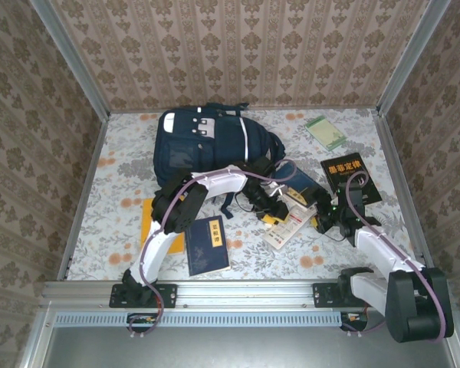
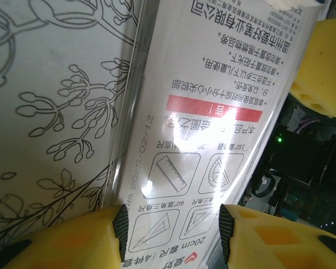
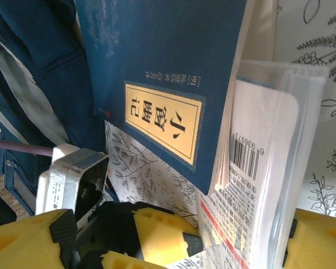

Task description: Pack the student bag

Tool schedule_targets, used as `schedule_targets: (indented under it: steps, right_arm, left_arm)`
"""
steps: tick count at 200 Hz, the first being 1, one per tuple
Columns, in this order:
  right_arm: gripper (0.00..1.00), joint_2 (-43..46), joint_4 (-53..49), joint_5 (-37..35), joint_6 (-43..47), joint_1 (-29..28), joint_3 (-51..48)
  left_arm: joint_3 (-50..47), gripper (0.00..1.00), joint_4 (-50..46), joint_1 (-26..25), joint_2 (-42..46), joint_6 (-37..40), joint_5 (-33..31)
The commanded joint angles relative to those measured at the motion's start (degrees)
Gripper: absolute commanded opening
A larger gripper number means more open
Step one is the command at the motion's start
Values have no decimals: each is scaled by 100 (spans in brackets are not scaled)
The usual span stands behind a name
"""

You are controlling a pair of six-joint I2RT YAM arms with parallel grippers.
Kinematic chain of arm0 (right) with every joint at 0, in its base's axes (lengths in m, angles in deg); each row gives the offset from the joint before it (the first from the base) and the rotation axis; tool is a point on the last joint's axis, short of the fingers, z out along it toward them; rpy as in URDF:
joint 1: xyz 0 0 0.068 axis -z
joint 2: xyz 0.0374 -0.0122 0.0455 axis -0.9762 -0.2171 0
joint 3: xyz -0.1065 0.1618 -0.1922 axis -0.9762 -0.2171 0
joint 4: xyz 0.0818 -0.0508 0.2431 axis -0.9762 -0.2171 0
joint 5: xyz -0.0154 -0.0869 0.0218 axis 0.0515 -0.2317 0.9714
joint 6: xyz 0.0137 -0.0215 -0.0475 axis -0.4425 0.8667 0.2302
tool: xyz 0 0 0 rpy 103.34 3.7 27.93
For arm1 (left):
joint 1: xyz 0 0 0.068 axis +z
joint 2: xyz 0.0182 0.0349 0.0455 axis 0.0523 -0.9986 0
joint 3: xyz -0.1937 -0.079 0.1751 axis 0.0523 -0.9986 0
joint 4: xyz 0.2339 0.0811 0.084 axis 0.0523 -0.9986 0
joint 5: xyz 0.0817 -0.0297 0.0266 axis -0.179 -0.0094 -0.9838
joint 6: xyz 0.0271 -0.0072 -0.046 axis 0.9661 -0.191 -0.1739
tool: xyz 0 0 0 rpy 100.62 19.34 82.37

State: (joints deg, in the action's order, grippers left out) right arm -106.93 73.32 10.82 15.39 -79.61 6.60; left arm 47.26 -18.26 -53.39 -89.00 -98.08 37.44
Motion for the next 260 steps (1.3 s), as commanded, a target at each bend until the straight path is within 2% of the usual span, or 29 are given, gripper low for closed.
schedule_targets:
  steps: [1,24,95,108,149,167,203,230,260]
  right_arm:
    - [86,26,472,151,-179,-96,-238]
    - [74,-70,644,89,-196,-151,-419]
    - [14,-140,374,-110,-62,-275,-447]
    - [6,-70,243,-108,-65,-290,-434]
    - [7,576,-659,-137,-233,-428,-207]
    - [8,1037,-1182,-248,-388,-500,-56]
    - [10,1647,-1584,-261,-717,-656,229]
    - [9,1738,-1146,-193,-736,-880,450]
    - [3,1501,-224,-76,-510,-1087,613]
  left_arm:
    - [112,48,-8,-72,-143,52,266]
    - [70,48,53,-67,-147,15,307]
    - [-430,47,367,170,299,-201,301]
    - [-584,47,385,260,471,-217,260]
    - [-1112,50,535,674,1214,-470,24]
    - [-1322,52,713,911,1543,-677,77]
    - [-1307,56,804,1166,1928,-917,259]
    - [-1294,58,1227,1158,1956,-1373,553]
    - [-1281,59,1650,1068,1888,-1768,680]
